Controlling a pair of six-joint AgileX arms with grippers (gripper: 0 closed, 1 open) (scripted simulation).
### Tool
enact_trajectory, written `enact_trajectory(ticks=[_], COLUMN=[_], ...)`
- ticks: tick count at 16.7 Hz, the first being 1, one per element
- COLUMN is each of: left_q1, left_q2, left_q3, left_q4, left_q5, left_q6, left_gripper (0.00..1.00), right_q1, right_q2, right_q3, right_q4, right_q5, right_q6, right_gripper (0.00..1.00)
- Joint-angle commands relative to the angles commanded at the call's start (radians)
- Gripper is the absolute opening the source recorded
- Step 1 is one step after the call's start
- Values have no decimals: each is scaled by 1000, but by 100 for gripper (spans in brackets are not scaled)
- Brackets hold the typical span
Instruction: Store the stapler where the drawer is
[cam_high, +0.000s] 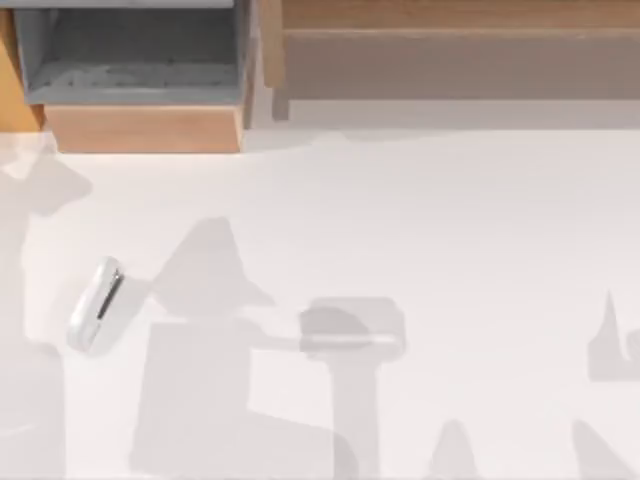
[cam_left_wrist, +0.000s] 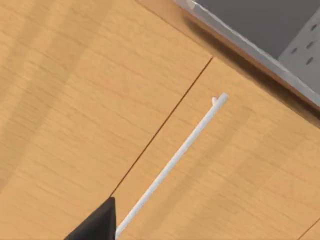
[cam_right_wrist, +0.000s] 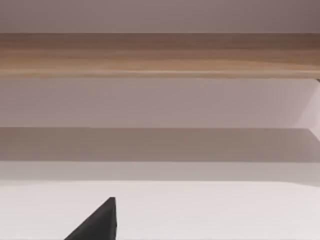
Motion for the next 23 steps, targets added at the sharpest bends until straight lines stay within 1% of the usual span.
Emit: enact_trajectory(ticks=[6,9,11,14,20,23], left_q1=[89,121,136,146,141,134], left_q2=[532,729,818,877,876,899], left_q3=[255,350,393,423,422,472], left_q4=[269,369,414,445,442,419], left_q5=[104,141,158,169,167,157], left_q6=[356,488,548,588,587,588], left_gripper=[100,100,100,100,100,100], right_q1=[0,0,0,0,0,0], right_q2=[0,0,0,0,0,0], right_q3=[0,0,0,0,0,0], right_q4=[0,0,0,0,0,0], right_q5=[0,0,0,0,0,0], right_q6=[0,0,0,0,0,0], right_gripper=[100,100,100,100,100,100])
